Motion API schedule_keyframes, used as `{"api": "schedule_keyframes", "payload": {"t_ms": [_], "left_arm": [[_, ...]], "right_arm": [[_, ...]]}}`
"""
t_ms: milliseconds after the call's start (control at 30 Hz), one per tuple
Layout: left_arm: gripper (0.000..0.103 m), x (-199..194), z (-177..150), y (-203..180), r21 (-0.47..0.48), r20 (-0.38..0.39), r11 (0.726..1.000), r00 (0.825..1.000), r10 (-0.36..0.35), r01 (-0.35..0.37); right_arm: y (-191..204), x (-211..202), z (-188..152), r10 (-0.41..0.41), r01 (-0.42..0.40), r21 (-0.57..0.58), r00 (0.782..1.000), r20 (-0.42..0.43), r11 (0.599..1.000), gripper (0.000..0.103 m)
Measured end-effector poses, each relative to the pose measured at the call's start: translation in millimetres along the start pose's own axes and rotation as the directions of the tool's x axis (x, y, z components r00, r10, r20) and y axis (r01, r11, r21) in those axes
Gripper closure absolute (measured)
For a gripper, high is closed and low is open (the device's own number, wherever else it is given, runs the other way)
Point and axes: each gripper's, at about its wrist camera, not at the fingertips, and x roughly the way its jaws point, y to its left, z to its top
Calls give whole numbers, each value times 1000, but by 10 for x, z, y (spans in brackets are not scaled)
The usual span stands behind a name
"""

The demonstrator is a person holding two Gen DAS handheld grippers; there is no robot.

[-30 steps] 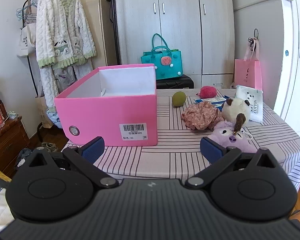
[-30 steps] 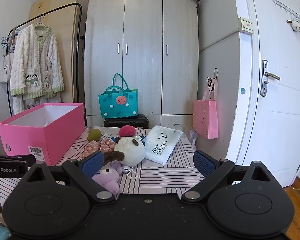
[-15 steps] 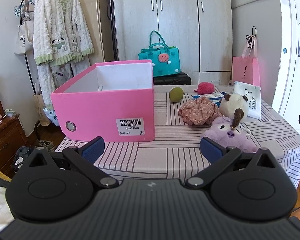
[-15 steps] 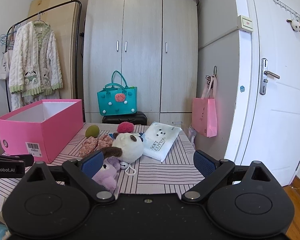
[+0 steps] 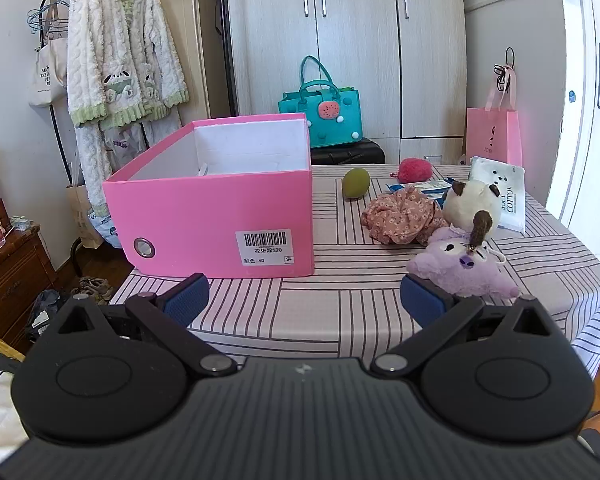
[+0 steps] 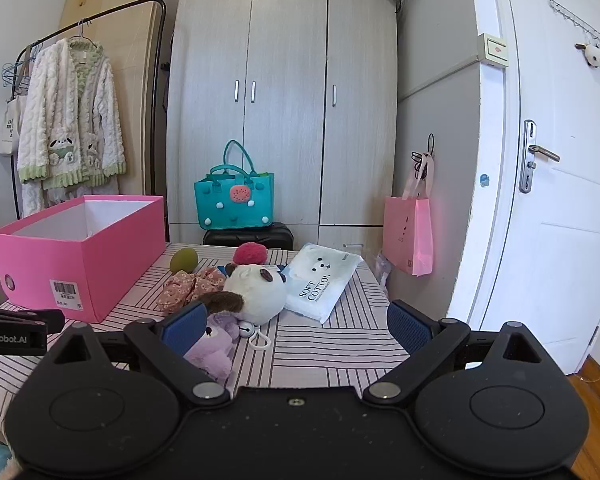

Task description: Organize soft objects

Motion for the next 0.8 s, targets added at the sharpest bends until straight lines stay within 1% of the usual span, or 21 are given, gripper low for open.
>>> {"api": "schedule_keyframes", "payload": {"t_ms": [367,800], "left_arm": [[0,8,-7,0,3,-6,1000,1000,0,0],[0,51,-33,14,4,-25,1000,1000,3,-3]], "right_arm": [[-5,5,-9,1,-1,2,1000,-3,1000,4],[-27,51,-52,7,-7,14,1000,-28,1000,4]]}}
